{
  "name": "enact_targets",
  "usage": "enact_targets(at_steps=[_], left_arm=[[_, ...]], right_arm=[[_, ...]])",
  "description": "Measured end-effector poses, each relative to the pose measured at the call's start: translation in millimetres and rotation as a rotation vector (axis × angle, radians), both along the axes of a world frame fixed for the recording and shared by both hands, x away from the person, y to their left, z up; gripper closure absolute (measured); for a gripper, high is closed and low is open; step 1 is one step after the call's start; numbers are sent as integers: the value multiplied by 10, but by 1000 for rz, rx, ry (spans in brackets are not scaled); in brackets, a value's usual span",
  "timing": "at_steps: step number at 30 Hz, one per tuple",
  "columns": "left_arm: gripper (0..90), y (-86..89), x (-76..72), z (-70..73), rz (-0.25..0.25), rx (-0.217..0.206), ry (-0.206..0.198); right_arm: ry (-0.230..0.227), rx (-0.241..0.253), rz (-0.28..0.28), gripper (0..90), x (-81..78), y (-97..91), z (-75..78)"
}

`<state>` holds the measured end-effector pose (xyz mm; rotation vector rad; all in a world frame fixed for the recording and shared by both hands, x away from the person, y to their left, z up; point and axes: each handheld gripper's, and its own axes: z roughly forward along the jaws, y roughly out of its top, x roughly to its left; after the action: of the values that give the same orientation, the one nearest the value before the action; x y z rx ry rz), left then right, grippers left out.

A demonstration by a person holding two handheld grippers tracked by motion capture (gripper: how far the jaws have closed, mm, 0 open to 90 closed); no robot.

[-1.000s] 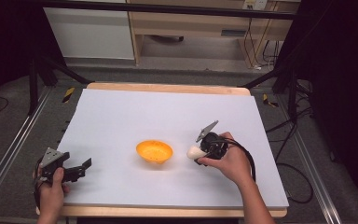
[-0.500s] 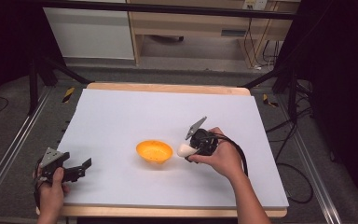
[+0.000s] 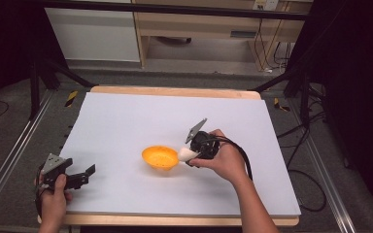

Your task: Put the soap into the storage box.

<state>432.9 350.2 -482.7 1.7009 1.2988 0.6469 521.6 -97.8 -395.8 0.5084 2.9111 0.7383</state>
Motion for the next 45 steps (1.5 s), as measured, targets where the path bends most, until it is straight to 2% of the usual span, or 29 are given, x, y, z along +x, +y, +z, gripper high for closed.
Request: enact_targets(at_steps=[13, 24, 45], left_arm=[[25, 1, 0, 0, -1, -2, 0], [25, -1, -5, 1, 1, -1, -3], [25, 7, -9, 1, 3, -7, -8]], right_arm=[[1, -2, 34, 496, 48, 199, 54], [-1, 19, 53, 496, 94, 338, 80], [21, 8, 92, 496, 195, 680, 13]])
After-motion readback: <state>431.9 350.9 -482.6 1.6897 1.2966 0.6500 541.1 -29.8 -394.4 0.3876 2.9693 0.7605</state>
